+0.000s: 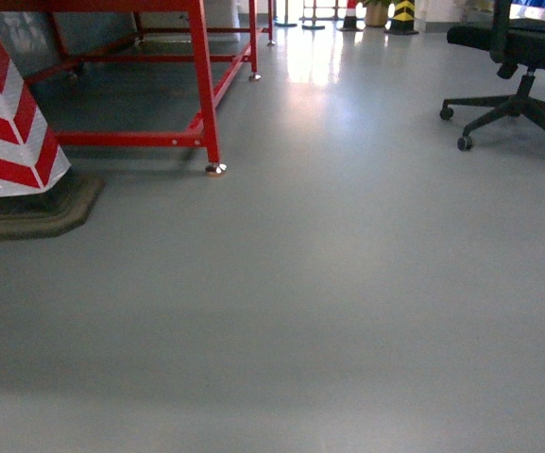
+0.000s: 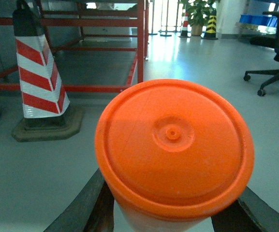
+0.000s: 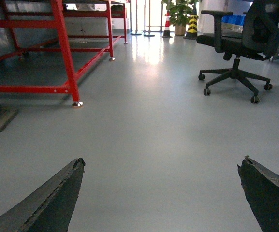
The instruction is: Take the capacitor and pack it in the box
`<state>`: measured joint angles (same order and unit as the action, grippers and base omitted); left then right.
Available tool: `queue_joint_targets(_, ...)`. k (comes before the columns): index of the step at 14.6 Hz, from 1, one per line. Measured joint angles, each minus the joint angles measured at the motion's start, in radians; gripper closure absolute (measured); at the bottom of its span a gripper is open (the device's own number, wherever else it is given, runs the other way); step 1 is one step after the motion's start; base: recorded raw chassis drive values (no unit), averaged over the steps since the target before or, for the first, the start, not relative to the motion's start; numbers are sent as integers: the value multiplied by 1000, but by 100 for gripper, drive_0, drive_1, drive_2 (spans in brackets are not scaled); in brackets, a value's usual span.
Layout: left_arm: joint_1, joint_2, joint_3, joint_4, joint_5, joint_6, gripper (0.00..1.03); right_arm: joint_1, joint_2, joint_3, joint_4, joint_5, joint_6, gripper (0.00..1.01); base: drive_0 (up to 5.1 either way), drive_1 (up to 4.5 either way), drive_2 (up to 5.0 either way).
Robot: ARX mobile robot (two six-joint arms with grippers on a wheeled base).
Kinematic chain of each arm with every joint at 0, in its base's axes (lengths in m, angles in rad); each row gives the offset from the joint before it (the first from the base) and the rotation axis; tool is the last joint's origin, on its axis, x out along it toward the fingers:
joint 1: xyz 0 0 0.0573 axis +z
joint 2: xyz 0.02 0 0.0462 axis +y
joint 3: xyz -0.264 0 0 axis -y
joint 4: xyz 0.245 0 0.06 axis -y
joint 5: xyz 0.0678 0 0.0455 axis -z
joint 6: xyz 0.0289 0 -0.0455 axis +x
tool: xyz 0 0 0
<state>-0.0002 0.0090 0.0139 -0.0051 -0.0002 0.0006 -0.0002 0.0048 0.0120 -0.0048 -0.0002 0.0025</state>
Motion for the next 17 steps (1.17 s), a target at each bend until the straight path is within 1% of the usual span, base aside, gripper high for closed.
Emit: queue_joint_targets(17, 0, 0, 0, 0, -2, 0, 59, 0, 0, 0, 2, 0, 0, 3, -507, 238, 238)
